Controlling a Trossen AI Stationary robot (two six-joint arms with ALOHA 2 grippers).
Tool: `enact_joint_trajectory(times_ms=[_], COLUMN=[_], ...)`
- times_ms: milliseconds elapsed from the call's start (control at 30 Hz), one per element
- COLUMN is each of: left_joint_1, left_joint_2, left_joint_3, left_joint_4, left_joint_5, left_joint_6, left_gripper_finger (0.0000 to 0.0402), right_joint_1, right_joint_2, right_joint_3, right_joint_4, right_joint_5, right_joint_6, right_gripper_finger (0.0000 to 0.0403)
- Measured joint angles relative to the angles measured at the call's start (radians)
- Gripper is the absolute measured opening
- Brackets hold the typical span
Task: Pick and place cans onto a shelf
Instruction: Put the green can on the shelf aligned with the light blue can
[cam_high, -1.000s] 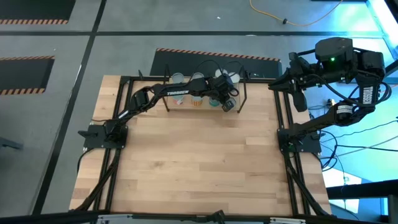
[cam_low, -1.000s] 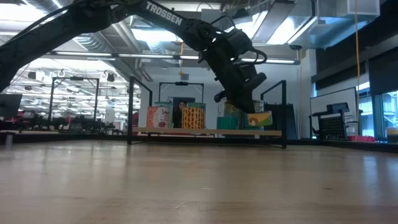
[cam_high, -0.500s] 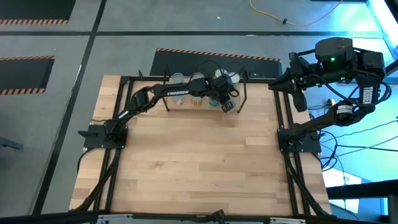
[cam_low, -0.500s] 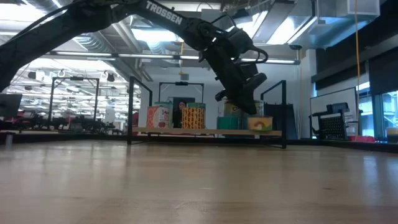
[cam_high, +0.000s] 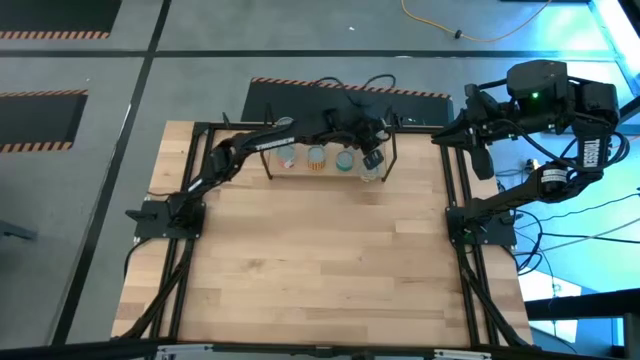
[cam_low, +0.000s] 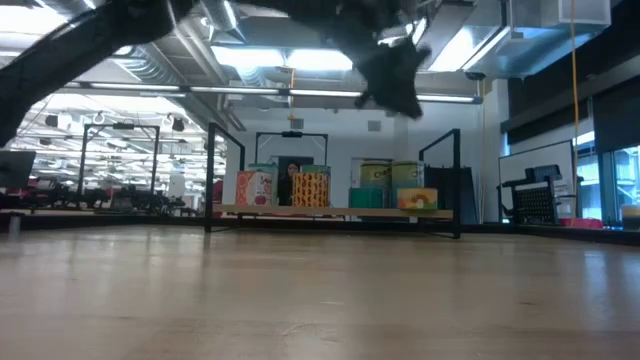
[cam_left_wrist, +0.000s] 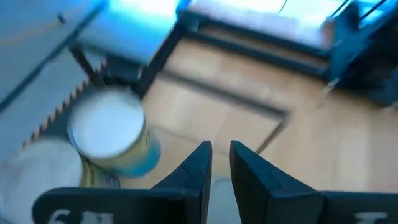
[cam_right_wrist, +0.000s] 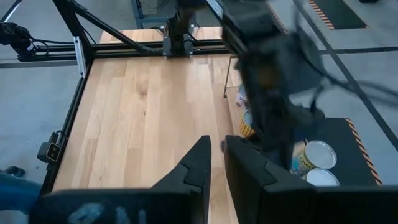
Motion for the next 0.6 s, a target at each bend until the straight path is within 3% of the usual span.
enact_joint_trajectory(times_ms=[100, 300, 433, 600], left_joint_1=[-0.019, -0.025, -0.027, -0.036], left_joint_2=[-0.086, -0.214, -0.29, -0.376], left_joint_3=[-0.044, -0.04, -0.04, -0.04], left_joint_4=[-0.01, -0.162, -0.263, -0.342], left_joint_5=[-0.011, -0.158, -0.189, -0.189], left_joint_6=[0.011, -0.001, -0.021, -0.08], left_gripper_finger=[0.0048, 0.0022, 0.0003, 0.0001], right_joint_1=[0.0, 0.0, 0.0, 0.0], right_joint_2=[0.0, 0.001, 0.001, -0.001], right_joint_3=[0.0, -0.014, -0.081, -0.232], right_joint_4=[-0.001, 0.001, 0.0, 0.0], right_joint_5=[0.005, 0.075, 0.092, 0.088], right_joint_6=[0.003, 0.026, 0.027, 0.058], right_gripper_finger=[0.0049, 0.0038, 0.0007, 0.0004])
